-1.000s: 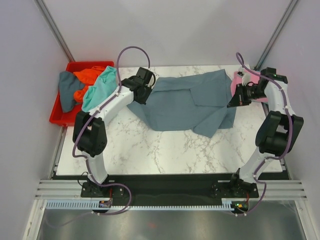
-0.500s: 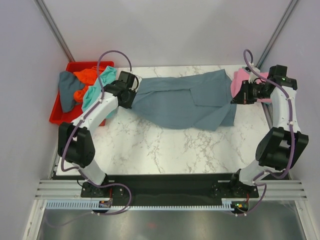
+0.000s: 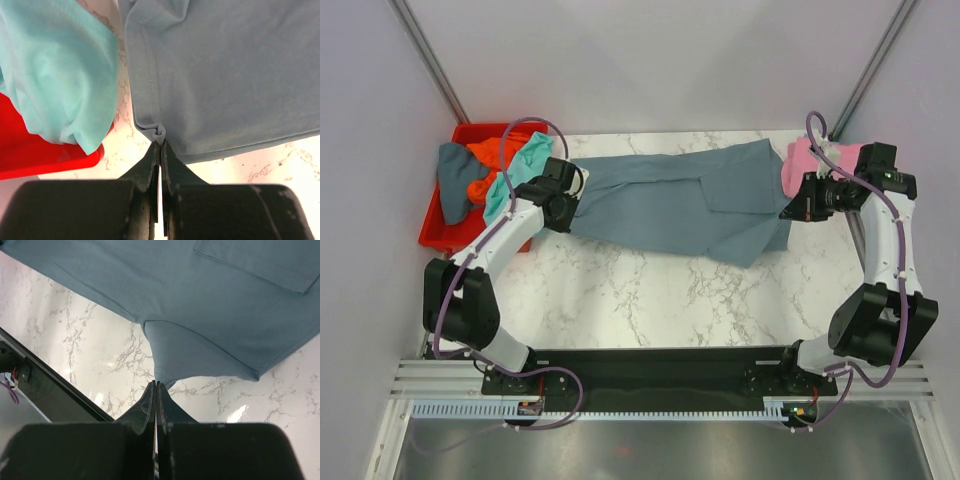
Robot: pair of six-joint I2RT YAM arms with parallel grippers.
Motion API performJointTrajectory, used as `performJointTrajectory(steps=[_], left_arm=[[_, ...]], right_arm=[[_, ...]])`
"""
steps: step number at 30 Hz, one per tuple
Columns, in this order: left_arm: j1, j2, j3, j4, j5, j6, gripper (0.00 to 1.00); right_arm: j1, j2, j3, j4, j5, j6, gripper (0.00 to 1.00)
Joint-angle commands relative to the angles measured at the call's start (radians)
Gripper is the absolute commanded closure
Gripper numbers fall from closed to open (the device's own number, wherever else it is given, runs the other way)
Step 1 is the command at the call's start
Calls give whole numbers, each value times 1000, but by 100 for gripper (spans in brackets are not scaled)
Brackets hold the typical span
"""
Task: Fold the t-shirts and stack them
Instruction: Fold the tshirt
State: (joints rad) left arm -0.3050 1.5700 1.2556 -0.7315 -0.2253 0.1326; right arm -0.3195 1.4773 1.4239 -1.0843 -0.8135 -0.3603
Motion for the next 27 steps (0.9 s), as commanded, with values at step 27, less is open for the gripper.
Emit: performJointTrajectory(steps=[27], left_arm=[[52,51,-53,-43,195,45,98]], right_arm=[[-10,20,79,44,-27,50,100]])
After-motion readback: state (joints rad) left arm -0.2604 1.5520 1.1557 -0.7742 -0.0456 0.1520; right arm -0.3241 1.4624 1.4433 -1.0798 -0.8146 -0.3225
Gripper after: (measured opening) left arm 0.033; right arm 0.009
